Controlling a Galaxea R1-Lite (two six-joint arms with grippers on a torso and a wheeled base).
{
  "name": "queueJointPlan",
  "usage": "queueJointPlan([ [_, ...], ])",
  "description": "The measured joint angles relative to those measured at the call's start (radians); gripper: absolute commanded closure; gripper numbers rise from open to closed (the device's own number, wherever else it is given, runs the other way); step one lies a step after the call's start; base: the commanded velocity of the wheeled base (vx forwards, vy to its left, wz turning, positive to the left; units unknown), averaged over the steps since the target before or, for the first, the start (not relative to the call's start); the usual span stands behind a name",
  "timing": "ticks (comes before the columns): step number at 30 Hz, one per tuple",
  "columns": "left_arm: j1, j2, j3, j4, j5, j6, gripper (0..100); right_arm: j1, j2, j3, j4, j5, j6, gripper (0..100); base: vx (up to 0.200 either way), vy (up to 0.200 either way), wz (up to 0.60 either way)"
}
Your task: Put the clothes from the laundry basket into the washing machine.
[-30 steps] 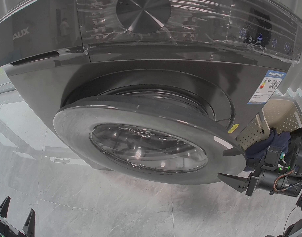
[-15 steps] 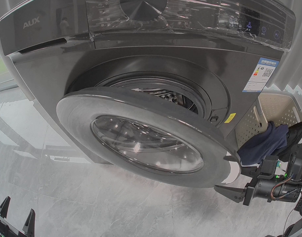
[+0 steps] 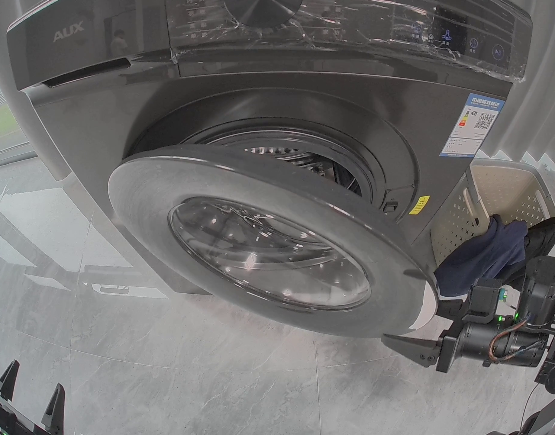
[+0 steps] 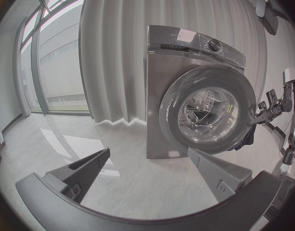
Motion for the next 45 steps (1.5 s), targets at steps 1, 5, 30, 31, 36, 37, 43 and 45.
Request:
queueJointPlan([
  [1,0.0,0.0,0.0,0.0,0.0,0.0,0,0.009,0.003,0.007,0.0,-0.002,0.0,0,0.0,0.0,0.0],
  [5,0.001,0.0,0.0,0.0,0.0,0.0,0,0.029,0.009,0.049,0.001,-0.003,-0.002,0,0.0,0.0,0.0],
  [30,0.0,0.0,0.0,0.0,0.0,0.0,0,-0.243,0.152,0.085,-0.07,-0.06,-0.054,0,0.0,0.0,0.0],
  [31,0.0,0.0,0.0,0.0,0.0,0.0,0,-0.245,0.157,0.069,-0.08,-0.062,-0.044,0,0.0,0.0,0.0],
  [36,0.0,0.0,0.0,0.0,0.0,0.0,0,-0.232,0.178,-0.001,-0.117,-0.068,-0.001,0,0.0,0.0,0.0],
  [37,0.001,0.0,0.0,0.0,0.0,0.0,0,-0.226,0.18,-0.005,-0.12,-0.069,0.0,0,0.0,0.0,0.0],
  [43,0.0,0.0,0.0,0.0,0.0,0.0,0,-0.161,0.183,0.035,-0.121,-0.057,0.0,0,0.0,0.0,0.0],
  [45,0.0,0.0,0.0,0.0,0.0,0.0,0,-0.127,0.18,0.062,-0.121,-0.05,-0.001,0,0.0,0.0,0.0],
])
